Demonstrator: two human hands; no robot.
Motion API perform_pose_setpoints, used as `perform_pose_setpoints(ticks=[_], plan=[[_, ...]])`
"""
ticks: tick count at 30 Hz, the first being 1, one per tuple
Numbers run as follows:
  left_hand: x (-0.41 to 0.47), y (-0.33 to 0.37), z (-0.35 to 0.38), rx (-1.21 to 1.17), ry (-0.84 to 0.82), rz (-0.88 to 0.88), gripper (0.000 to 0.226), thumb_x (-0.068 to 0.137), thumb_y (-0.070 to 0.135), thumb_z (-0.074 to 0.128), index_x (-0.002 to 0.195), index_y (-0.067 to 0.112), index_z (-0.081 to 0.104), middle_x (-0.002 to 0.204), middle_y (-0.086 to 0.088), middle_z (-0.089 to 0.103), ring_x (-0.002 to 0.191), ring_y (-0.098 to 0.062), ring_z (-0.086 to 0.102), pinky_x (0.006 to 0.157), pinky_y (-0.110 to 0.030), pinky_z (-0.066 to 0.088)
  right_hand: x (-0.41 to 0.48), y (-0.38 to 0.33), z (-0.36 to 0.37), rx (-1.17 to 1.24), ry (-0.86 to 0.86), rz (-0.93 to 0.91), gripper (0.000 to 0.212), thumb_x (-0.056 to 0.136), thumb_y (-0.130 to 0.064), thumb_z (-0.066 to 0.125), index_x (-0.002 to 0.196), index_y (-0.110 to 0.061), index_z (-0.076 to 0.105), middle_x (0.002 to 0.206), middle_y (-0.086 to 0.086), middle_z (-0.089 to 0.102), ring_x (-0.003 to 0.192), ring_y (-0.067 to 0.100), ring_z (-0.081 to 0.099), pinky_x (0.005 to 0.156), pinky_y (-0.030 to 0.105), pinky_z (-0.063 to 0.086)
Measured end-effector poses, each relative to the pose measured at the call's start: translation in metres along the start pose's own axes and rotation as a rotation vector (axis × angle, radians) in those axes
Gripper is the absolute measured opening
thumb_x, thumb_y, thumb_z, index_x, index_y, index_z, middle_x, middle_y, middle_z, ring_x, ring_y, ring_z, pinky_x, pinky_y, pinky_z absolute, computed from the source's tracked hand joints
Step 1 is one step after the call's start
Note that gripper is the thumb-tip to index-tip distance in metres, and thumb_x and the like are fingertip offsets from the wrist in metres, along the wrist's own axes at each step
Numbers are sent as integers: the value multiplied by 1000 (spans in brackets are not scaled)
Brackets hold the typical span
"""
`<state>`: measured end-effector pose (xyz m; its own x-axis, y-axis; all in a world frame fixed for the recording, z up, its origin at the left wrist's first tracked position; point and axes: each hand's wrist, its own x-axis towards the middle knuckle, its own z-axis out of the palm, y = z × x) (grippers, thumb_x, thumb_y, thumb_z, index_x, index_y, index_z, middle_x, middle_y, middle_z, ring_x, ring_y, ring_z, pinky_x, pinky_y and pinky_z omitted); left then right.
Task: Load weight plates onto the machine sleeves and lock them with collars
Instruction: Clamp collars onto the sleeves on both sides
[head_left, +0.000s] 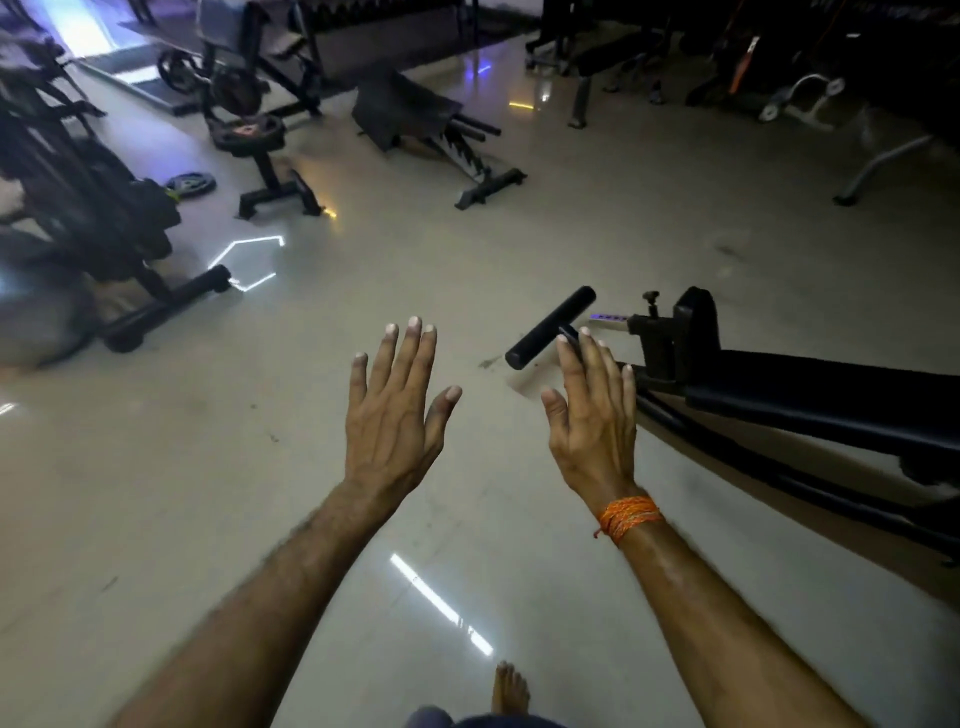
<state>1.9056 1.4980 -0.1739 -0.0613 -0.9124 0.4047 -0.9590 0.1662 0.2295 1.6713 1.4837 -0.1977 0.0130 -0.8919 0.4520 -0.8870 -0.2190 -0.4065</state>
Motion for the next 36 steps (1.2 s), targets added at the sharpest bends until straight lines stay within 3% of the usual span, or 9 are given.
perform_pose_setpoints(ticks=[4, 17, 24, 30, 36], plan=[[89, -36, 36, -18, 3, -40, 67, 105, 56, 24, 162, 22, 19, 170, 3, 16, 158, -19, 10, 124, -52, 19, 94, -3, 49, 20, -7, -2, 56, 109, -44, 35, 162, -25, 28, 171, 5, 22, 158, 27, 19, 127, 56, 12], [427, -165, 181, -101, -108, 99, 70, 104, 60, 15, 163, 21, 14, 171, 0, 12, 158, -21, 7, 125, -54, 17, 385, 23, 229, -36, 28, 189, 62, 107, -54, 18, 162, -26, 29, 172, 3, 20, 159, 25, 16, 127, 56, 14], [606, -198, 251, -108, -148, 186, 70, 104, 59, 18, 163, 21, 14, 171, 0, 11, 158, -21, 7, 125, -55, 17, 537, 58, 309, -17, 98, 300, 57, 109, -46, 33, 161, -24, 32, 171, 5, 22, 158, 26, 19, 127, 57, 15], [757, -207, 330, -112, -184, 195, 70, 104, 61, 17, 163, 23, 12, 171, 2, 7, 158, -20, 3, 126, -53, 13, 672, 121, 382, -15, 125, 373, 59, 108, -48, 26, 160, -22, 35, 169, 9, 27, 156, 29, 25, 125, 59, 20], [901, -175, 399, -170, -223, 256, 71, 104, 62, 16, 163, 24, 11, 171, 3, 6, 158, -19, 2, 127, -53, 13, 794, 191, 404, -52, 177, 439, 59, 108, -48, 26, 160, -22, 35, 170, 8, 27, 157, 28, 23, 126, 57, 18]])
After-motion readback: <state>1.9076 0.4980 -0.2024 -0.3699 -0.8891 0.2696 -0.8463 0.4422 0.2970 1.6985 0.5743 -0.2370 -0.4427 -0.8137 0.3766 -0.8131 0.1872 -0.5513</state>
